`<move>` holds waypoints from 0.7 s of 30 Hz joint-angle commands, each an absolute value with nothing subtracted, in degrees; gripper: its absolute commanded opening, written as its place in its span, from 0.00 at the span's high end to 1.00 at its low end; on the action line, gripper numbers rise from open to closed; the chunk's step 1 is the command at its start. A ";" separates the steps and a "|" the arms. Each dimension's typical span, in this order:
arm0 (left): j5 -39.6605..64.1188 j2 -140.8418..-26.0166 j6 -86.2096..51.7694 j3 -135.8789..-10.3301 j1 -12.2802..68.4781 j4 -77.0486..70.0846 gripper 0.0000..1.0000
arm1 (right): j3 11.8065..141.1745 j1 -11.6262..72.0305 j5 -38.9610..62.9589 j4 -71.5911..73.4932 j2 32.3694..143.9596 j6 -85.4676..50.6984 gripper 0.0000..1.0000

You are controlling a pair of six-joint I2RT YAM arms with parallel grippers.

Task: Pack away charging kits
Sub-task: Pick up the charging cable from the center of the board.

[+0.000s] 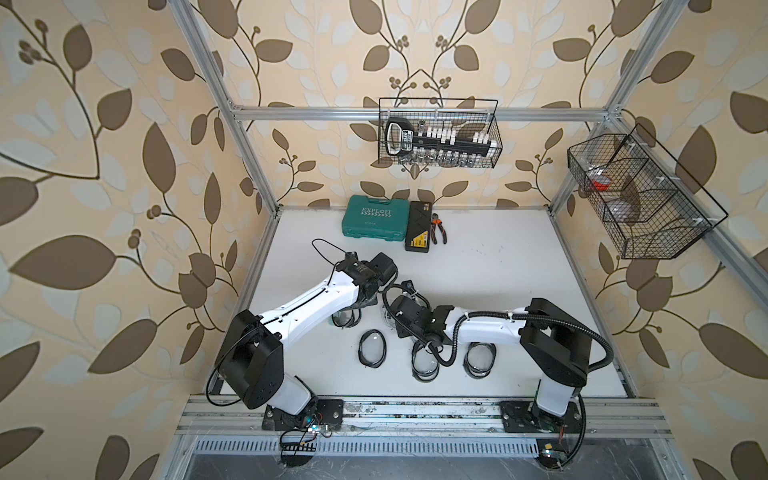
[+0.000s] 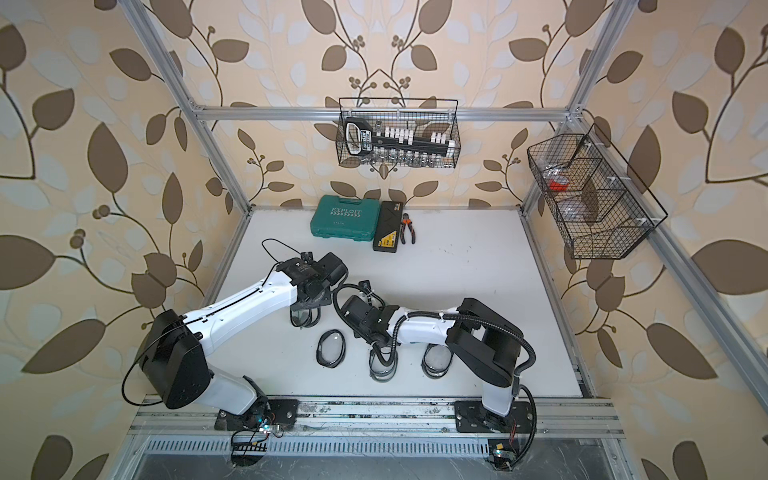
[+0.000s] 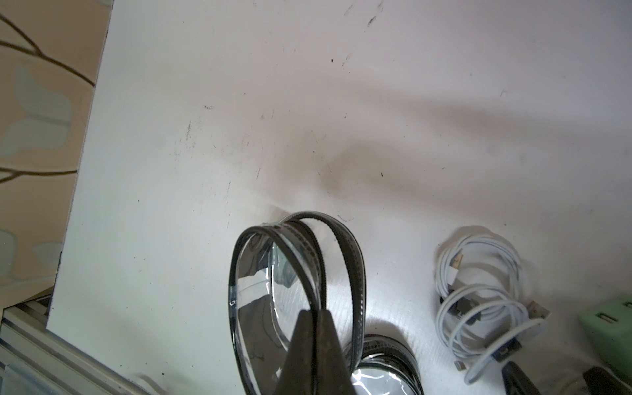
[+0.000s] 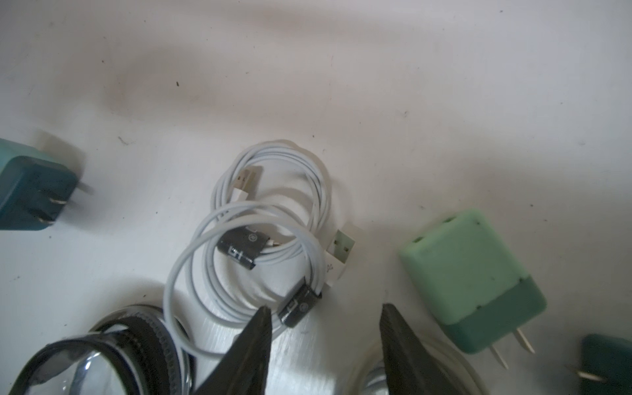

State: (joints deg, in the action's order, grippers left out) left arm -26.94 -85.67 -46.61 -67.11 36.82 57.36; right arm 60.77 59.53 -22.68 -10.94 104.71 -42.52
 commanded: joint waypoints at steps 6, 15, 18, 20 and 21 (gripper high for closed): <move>-26.42 -84.38 -45.97 -66.40 37.26 57.31 1.00 | 63.13 60.37 -23.44 -11.71 109.44 -44.47 0.49; -26.40 -84.11 -45.97 -66.00 37.26 57.04 1.00 | 64.35 59.90 -23.21 -12.20 111.92 -44.65 0.62; -26.40 -84.09 -46.10 -65.92 37.27 57.04 1.00 | 64.09 58.94 -22.92 -12.08 112.37 -44.73 0.66; -26.43 -84.07 -46.03 -65.91 37.26 56.96 1.00 | 63.74 58.08 -22.24 -11.65 112.41 -44.70 0.70; -26.39 -84.12 -45.98 -65.92 37.22 56.89 1.00 | 63.53 57.81 -21.90 -11.25 112.41 -44.61 0.72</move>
State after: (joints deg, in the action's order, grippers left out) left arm -25.93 -85.67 -46.59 -66.22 36.82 56.75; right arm 63.31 58.78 -22.65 -10.00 110.32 -44.40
